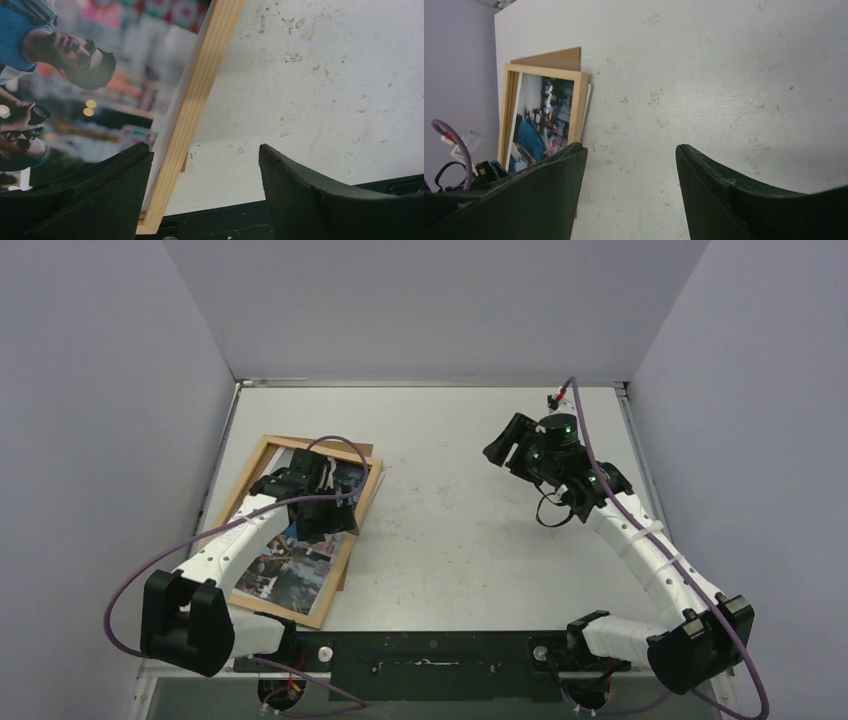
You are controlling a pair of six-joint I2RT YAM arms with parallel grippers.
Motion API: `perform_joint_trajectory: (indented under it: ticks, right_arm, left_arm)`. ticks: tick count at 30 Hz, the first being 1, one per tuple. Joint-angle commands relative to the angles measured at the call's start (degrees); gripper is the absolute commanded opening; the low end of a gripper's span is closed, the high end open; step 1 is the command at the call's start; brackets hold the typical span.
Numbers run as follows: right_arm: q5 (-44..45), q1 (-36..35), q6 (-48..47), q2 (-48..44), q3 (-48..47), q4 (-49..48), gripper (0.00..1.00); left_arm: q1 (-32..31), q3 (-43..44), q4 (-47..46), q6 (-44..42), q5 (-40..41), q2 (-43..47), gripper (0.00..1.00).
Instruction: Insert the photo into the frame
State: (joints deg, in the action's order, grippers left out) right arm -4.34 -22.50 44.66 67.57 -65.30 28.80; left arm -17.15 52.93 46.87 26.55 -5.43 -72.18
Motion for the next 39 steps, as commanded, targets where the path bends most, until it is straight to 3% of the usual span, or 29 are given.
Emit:
perform_joint_trajectory:
  ticks: [1, 9, 12, 22, 25, 27, 37, 39]
  right_arm:
    - [1.1, -3.9, 2.5, 2.5, 1.1, -2.1, 0.65]
    - [0.2, -6.8, 3.7, 5.6, 2.9, -3.9, 0.55]
    - [-0.7, -7.0, 4.2, 6.6, 2.8, -4.4, 0.53]
    - [-2.1, -7.5, 3.8, 8.0, 3.3, -5.8, 0.51]
    - [-2.0, -7.5, 3.9, 8.1, 3.8, -6.0, 0.5]
    - [-1.9, -7.5, 4.1, 8.1, 4.0, -6.1, 0.5]
    - [-1.2, -7.4, 4.6, 8.6, 4.5, -6.8, 0.48]
    - [-1.2, -7.5, 4.5, 8.9, 4.2, -6.8, 0.48]
  left_arm:
    - [-1.5, -1.4, -4.5, 1.0, 0.1, -4.0, 0.72]
    - [-5.1, -1.7, -7.9, 2.6, 4.2, -11.0, 0.6]
    - [-5.8, -0.2, -7.1, 3.1, 8.0, -13.3, 0.59]
    - [-6.4, 1.3, -8.2, 1.9, 9.0, -18.2, 0.6]
    - [-6.4, 2.3, -8.2, 1.3, 9.0, -18.8, 0.55]
    - [-6.5, 3.1, -7.8, 0.7, 8.9, -19.3, 0.47]
    - [-6.6, 4.5, -6.5, -2.2, 8.9, -22.5, 0.4]
    - [-6.6, 5.0, -6.6, -2.4, 8.7, -23.1, 0.34]
